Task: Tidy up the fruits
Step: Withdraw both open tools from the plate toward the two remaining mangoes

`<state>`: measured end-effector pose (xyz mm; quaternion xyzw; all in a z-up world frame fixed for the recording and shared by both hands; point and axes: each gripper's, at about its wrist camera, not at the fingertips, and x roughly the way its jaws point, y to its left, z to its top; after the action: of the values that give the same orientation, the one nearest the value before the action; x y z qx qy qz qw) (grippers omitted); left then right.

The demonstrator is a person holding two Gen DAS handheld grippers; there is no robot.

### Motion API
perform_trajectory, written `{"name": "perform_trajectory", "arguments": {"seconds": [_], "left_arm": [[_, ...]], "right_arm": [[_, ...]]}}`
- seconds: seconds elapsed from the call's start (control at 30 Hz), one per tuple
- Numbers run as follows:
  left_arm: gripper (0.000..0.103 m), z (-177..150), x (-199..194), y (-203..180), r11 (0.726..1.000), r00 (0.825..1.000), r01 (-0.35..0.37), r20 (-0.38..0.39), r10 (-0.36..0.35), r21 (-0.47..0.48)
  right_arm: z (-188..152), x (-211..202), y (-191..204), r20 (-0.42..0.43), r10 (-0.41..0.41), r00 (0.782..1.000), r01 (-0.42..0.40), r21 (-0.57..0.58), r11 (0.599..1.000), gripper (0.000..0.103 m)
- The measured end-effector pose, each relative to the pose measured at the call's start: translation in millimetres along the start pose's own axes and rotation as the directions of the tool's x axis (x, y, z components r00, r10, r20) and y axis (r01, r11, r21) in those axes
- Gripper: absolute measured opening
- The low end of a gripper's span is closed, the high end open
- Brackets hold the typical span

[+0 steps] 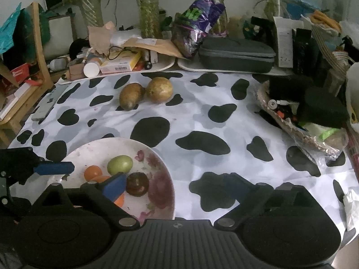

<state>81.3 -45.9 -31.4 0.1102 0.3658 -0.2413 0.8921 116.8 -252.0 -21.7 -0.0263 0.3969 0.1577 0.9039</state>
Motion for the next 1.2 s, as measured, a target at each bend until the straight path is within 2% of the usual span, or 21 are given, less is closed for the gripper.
{"name": "perform_trajectory", "arguments": {"seconds": [0.13, 0.2, 0.6, 1.2], "left_arm": [[0.067, -3, -5, 9, 1.000, 1.000, -0.024, 0.008, 0.024, -0.016], [0.067, -5, -8, 14, 0.999, 0.999, -0.035, 0.015, 0.035, -0.030], [0.067, -15, -18, 42, 0.992, 0.996, -0.089, 0.024, 0.091, -0.094], [0.067, -11, -15, 45, 0.987, 0.992, -0.111, 0.038, 0.116, -0.119]], "right_arm": [[0, -1, 8, 0.008, -0.010, 1.000, 0.010, -0.013, 1.000, 0.099], [0, -1, 12, 0.019, -0.013, 1.000, 0.014, -0.016, 1.000, 0.103], [5, 1, 23, 0.046, -0.024, 0.999, 0.025, -0.020, 0.999, 0.103], [3, 5, 26, 0.041, -0.069, 0.997, 0.073, -0.084, 0.994, 0.103]]}}
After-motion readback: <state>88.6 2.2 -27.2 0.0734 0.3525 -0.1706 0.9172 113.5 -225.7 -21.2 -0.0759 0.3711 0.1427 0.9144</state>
